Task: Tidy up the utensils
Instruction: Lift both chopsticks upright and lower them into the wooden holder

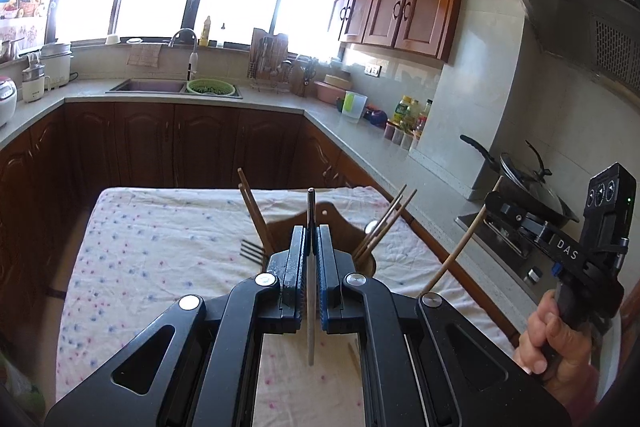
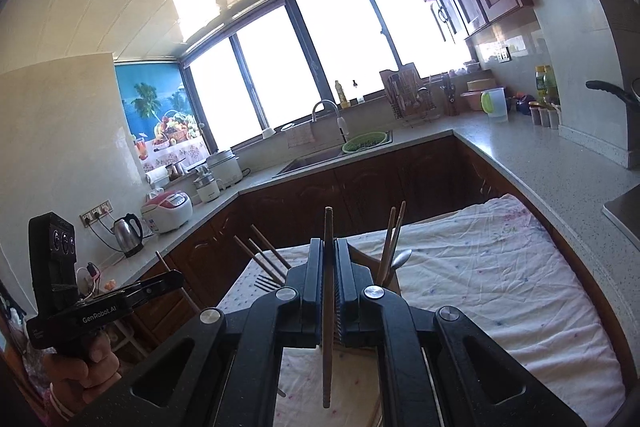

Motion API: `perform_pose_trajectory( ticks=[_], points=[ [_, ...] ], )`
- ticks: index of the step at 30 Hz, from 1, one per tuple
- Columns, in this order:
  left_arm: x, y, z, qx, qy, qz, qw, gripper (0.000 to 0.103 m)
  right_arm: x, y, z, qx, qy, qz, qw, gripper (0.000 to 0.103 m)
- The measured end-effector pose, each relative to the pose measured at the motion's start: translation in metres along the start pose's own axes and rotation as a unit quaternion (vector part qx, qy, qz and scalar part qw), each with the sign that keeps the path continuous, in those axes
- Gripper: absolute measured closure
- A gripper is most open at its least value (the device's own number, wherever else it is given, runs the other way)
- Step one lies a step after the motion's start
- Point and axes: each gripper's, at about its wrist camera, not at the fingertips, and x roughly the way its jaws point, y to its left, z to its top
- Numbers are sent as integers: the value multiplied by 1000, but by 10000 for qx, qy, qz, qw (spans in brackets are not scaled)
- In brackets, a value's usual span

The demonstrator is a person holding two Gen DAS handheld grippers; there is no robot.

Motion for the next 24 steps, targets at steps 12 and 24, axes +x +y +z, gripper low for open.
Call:
perform_pose_trajectory(
  ticks=[12, 24],
  points=[
    [31, 6, 60, -146, -781, 258, 9965, 99, 39, 3, 51, -257, -714, -293, 9967, 98],
    [85, 23, 19, -441, -619, 399, 9963, 99, 69, 5, 18, -551, -699, -596, 9942, 98]
  ],
)
